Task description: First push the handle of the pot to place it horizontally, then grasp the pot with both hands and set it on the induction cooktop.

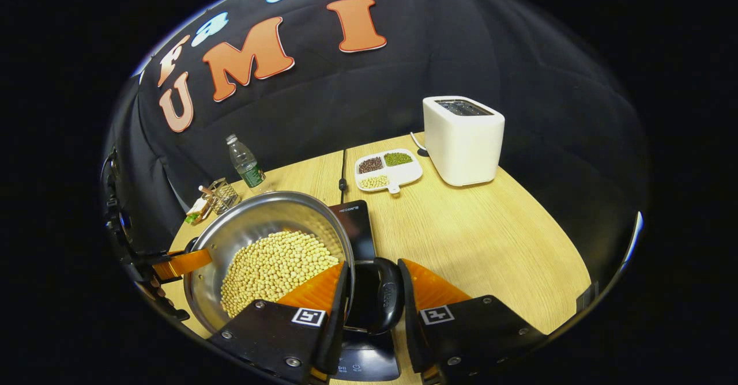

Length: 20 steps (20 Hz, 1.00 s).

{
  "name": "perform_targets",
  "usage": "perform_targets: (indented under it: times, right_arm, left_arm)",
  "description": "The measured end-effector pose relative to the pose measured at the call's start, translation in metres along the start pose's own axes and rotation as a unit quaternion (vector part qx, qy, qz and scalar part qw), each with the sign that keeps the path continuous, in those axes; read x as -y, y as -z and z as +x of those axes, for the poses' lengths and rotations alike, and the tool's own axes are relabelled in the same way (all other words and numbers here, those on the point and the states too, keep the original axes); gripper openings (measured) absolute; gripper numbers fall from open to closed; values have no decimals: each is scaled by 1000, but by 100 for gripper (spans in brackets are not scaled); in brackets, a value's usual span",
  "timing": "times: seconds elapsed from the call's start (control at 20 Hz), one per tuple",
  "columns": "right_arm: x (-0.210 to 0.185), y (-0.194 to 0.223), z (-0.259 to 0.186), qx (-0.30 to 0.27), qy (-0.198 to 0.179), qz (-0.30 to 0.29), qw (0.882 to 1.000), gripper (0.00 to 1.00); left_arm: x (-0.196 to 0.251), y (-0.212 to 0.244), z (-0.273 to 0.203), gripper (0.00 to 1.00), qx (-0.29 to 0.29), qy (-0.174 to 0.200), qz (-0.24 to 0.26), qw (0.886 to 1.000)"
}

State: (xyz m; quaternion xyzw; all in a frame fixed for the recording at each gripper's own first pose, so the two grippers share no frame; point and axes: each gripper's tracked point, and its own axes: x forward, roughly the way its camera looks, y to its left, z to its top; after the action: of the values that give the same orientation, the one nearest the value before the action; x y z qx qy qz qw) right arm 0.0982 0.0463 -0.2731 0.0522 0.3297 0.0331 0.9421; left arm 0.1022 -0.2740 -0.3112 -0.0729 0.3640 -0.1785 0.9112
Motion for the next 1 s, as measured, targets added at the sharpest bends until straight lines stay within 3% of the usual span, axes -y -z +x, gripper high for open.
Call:
perform_targets:
  times: [0.15,0.2,0.25,0.3,0.35,0.4,0.6,0.85,1.0]
  right_arm:
    - [-2,2,-1,5,4,-16,1000,49]
    - [-3,0,-5,11,3,-18,1000,54]
    - [-1,-10,-9,29,9,-18,999,57]
    - [-2,-16,-17,41,11,-19,999,64]
    - [-4,-23,-25,54,10,-21,998,81]
    - [-6,-33,-39,71,11,-25,997,97]
    - [-20,-71,-90,134,0,-39,990,95]
    - [-35,-109,-151,194,-18,-45,980,95]
    - [-31,-135,-194,230,-19,-47,972,96]
  left_arm:
    - [0,-11,-5,54,21,-11,16,1000]
    - [1,-24,-10,57,45,-16,30,998]
    - [2,-36,-24,67,65,-21,38,997]
    - [2,-45,-36,82,79,-23,41,996]
    - [1,-54,-50,93,90,-24,40,995]
    - [0,-63,-64,92,103,-22,38,994]
    - [-22,-107,-131,92,183,-55,54,980]
    - [-29,-141,-212,91,223,-37,23,974]
    - [-60,-177,-270,91,278,-82,29,957]
